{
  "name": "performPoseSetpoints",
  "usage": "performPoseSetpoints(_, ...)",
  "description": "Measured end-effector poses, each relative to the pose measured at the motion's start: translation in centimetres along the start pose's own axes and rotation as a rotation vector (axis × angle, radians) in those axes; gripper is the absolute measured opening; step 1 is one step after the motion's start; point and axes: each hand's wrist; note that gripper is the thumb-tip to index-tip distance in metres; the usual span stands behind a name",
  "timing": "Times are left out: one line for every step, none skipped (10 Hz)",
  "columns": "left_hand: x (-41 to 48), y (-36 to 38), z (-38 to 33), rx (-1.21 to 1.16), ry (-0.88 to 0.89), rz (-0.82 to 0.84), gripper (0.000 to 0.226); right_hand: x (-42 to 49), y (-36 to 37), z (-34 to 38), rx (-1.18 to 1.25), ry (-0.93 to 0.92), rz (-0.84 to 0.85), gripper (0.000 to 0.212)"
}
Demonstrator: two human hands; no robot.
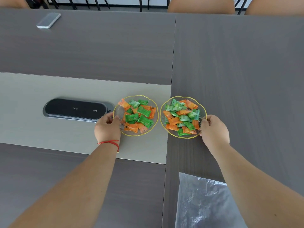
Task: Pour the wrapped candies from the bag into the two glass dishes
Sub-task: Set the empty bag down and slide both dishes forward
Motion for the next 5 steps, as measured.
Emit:
performPoseSetpoints(-0.03,-0.01,-0.02,0.005,0.010,0.006,0.007,-0.23,-0.12,0.08,0.006,0.002,0.007,0.024)
performPoseSetpoints(0.02,0.04,0.00,0.017,0.015,0.005,0.007,-0.23,-0.12,0.02,0.013,-0.002,0.008,0.022)
performPoseSetpoints(0.15,0.09,-0.01,0.017,0.013,0.001,0.006,-0.23,-0.17,0.17,0.009,-0.007,0.005,0.020)
performPoseSetpoints(0.14,0.03,0.18,0.038,0.032,0.011,0.003,-0.28,-0.08,0.17,0.005,-0.008,0.008,0.021)
performPoseSetpoints(0.18,0.08,0.30,0.046,0.031,-0.007,0.018,-0.40,-0.19,0.39,0.007,-0.005,0.008,0.022)
Point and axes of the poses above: each hand's wrist, its own x-axis towards the middle knuckle, its own y-axis out of the palm, z = x × y, and after that the axes turned 7 degrees about z, right-handed
